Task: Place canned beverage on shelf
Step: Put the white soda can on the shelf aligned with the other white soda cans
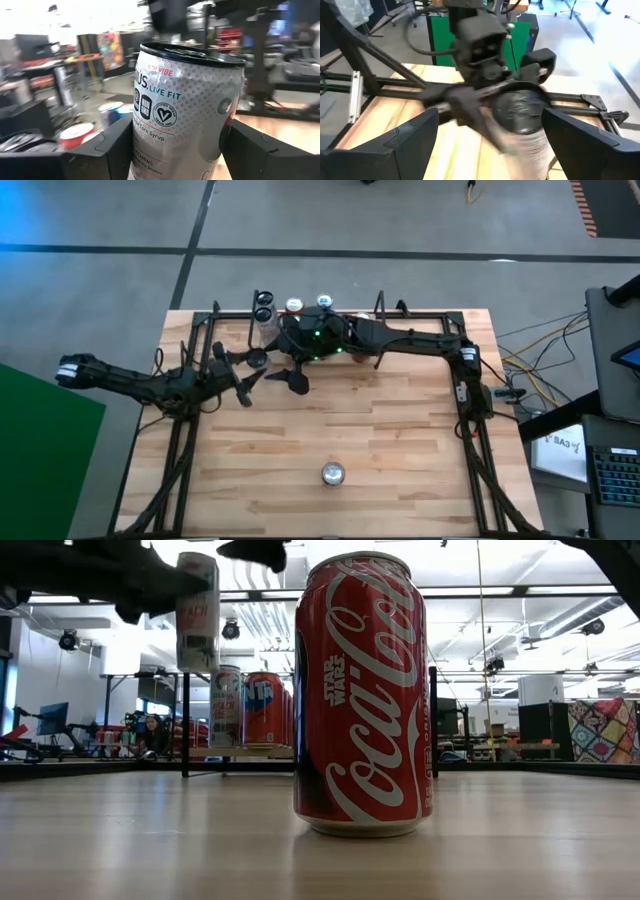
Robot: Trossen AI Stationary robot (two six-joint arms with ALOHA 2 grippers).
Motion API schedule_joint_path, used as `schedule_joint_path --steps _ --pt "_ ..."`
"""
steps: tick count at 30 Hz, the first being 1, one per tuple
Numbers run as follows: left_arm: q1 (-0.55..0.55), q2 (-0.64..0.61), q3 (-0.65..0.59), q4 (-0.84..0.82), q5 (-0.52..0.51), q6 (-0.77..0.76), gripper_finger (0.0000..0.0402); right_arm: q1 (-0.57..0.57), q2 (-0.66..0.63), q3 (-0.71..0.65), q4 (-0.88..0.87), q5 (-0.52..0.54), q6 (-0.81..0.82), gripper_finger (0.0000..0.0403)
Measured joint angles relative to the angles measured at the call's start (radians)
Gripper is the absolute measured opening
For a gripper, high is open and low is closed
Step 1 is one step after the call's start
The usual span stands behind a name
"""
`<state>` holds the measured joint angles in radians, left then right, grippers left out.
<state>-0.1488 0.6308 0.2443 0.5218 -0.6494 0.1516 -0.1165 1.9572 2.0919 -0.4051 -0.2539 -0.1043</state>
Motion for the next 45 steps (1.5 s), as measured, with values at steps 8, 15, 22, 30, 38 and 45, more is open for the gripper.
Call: schedule_joint_path --steps 8,15,22,30,38,45 --pt "0.110 0.032 0.000 -0.010 -0.015 -0.140 0.0228 -0.004 -0.051 0.041 -0.158 0.000 0.000 0.0337" --pt "0.145 0.061 0.000 -0.006 -0.022 -0.186 0.0228 -0.003 -0.099 0.037 -0.257 0.000 0.010 0.0336" --pt "0.145 0.093 -0.005 -0.010 -0.022 -0.214 0.0240 -0.003 -0.110 0.035 -0.333 0.000 0.031 0.0343" --pt "0.145 0.098 -0.013 -0.026 -0.041 -0.196 0.0243 0.008 -0.149 0.005 -0.359 0.001 0.040 0.0343" --pt "0.145 0.098 -0.032 0.003 -0.046 -0.195 0.0243 0.026 -0.202 -0.102 -0.297 0.004 0.037 0.0343" --pt "0.145 0.103 -0.060 0.048 -0.047 -0.223 0.0244 0.036 -0.252 -0.196 -0.232 0.017 0.034 0.0343"
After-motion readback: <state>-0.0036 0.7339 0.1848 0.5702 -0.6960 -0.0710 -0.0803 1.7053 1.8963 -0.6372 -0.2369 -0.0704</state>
